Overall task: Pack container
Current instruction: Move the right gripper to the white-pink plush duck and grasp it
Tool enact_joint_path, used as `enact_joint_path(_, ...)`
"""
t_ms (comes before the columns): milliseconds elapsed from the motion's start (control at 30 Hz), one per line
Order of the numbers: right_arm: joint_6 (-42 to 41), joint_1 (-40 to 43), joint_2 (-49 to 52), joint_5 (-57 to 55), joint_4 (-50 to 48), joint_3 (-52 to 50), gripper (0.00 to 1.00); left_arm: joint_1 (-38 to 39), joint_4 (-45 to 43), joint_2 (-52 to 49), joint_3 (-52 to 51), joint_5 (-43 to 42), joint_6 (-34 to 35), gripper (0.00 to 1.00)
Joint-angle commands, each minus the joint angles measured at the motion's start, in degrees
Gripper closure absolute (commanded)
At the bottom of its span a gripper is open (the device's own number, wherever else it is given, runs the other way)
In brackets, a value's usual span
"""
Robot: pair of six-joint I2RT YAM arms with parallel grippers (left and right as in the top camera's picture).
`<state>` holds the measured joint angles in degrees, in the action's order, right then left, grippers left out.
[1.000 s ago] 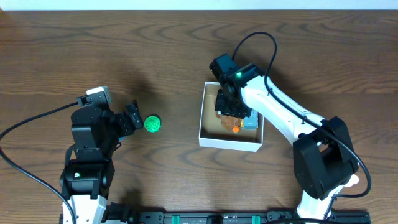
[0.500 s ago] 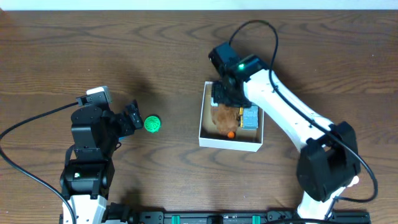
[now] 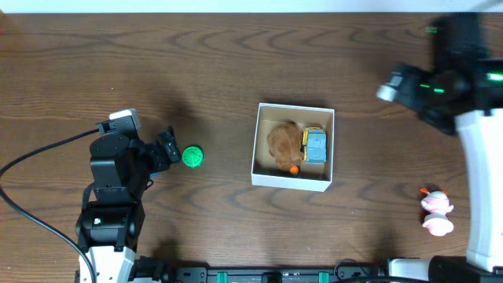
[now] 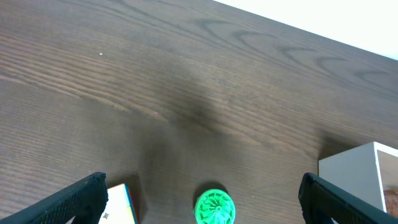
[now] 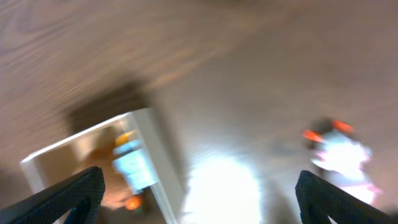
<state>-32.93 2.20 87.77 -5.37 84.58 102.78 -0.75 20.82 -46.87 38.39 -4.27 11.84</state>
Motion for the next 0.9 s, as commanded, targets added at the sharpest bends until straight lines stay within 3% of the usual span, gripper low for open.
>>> enact_joint_path(0, 4.68, 6.67, -0.13, -0.20, 2.08, -3.58, 0.01, -0.35, 0.15, -0.37, 1.60, 0.44, 0.09, 0.02)
enact_joint_path(200, 6.78, 14.78, -0.13, 1.01, -0.44, -16.59, 0.01, -0.35, 0.15, -0.72, 1.60, 0.44, 0.09, 0.02)
enact_joint_path(500, 7.30, 16.65, -0.13, 3.43, -12.61, -38.66, 0.01, -0.35, 0.15, -0.72, 1.60, 0.44, 0.09, 0.02)
enact_joint_path(867, 9.97, 23.17, -0.13, 0.74, -18.18, -44.06, 0.01, -0.35, 0.15, -0.72, 1.60, 0.44, 0.09, 0.02)
